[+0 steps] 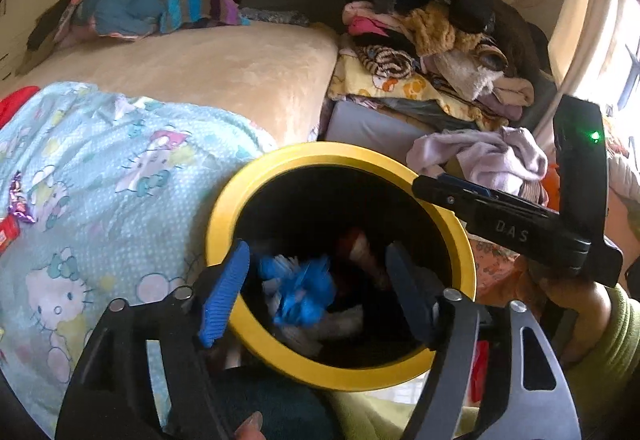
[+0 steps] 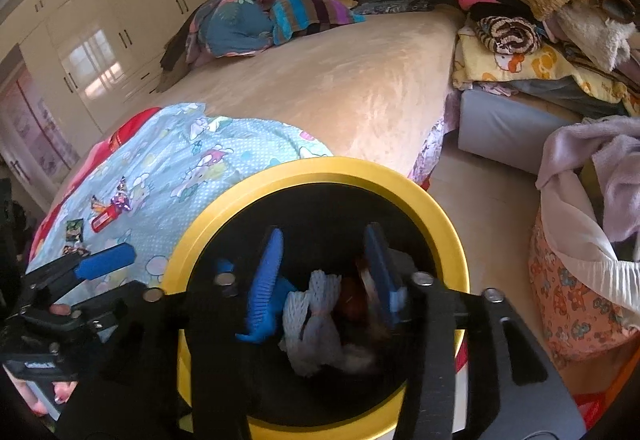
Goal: Collect trash
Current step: 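Open both tools to drop the wrapper and glove into the bin, then withdraw both open tools from the bin back over the duvet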
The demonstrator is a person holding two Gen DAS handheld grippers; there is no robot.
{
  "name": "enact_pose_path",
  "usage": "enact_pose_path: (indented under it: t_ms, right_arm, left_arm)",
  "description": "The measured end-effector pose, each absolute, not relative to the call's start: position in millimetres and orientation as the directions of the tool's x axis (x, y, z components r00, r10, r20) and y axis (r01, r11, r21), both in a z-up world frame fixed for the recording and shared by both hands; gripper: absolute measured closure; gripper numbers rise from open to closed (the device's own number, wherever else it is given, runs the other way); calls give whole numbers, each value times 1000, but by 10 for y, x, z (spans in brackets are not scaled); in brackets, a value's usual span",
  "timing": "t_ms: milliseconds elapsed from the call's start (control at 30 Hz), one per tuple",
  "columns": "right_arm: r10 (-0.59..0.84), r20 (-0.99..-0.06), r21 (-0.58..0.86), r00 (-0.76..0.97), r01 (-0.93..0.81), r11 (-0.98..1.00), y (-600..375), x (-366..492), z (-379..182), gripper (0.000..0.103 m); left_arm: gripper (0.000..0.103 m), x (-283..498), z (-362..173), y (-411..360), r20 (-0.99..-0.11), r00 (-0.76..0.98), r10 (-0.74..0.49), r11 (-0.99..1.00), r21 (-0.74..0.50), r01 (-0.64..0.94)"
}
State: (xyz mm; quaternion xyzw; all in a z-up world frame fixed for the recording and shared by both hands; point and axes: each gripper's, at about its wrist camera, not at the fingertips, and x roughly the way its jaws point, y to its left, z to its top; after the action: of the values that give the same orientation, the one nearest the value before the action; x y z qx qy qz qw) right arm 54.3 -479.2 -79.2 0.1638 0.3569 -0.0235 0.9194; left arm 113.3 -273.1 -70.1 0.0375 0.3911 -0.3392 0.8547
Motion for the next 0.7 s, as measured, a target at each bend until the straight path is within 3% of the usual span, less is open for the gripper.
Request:
enact_pose_path:
  t_ms: [67,200,700]
  right_arm:
    - [64,-657,293,751,176,940,-4811,530,-786,54]
    - [54,-645,287,763,175,942,-4785,516,-744,49]
    - [139,-614,250,777,25,968,-4192,514,-584,44]
  left_arm:
    - [10,1104,-633,-2654,-673,479,-563,766,-208,608]
    - [8,1084,-535,-2511,-649,510,-565,783,-225,580]
    - [7,971,-197,-1939,-572,679,-460,873,-149,465]
